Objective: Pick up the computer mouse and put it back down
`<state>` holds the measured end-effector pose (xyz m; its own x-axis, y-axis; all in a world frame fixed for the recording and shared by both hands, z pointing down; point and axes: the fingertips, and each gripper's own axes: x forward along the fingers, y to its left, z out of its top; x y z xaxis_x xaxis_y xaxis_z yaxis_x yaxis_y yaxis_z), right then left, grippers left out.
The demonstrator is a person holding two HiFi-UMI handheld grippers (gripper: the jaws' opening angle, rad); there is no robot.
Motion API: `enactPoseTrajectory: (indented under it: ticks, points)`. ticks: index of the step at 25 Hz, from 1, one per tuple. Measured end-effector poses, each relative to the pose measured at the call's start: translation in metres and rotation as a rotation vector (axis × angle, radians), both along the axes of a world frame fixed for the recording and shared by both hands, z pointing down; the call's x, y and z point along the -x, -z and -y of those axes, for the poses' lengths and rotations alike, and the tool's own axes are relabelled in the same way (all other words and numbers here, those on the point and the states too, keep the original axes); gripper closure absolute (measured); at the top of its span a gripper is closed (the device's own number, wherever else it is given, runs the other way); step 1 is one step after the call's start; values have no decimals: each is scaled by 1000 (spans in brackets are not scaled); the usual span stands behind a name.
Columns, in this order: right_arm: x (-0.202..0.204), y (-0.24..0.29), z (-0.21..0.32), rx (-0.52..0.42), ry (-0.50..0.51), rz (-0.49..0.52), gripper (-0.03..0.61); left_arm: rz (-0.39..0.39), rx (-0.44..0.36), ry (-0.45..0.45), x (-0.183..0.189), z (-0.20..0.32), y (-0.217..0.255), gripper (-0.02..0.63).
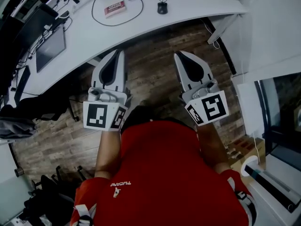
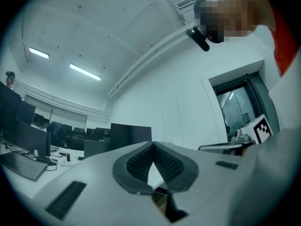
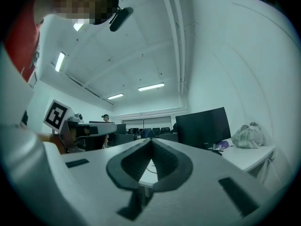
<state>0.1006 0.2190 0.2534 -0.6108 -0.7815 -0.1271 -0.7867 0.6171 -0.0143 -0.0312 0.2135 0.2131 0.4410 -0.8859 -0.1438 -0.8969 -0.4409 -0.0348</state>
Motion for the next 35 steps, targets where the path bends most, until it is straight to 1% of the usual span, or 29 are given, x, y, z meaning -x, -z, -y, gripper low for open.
enactPoseTrajectory:
  ticks: [5,10,15,20,28,35]
  points:
    - [-8,-4,21,-1,-13,0,574,11,2,-4,-6,18,-5,604]
    - [-3,-12,47,-4,-24,-16,574,10,-1,-11,-3,48,-13,604]
    - [11,-20,95,8,-49,-44,574,-4,-1,-28,10,97,-22,604]
    - [30,-33,157,45,-88,-80,574,-3,7,-52,28,161,-31,604]
    - [63,-61,258,124,-186,-120,574,-12,17,-122,59,264,-40,604]
    - [66,-90,320,194,-328,-167,572,-28,36,-226,62,324,-57,604]
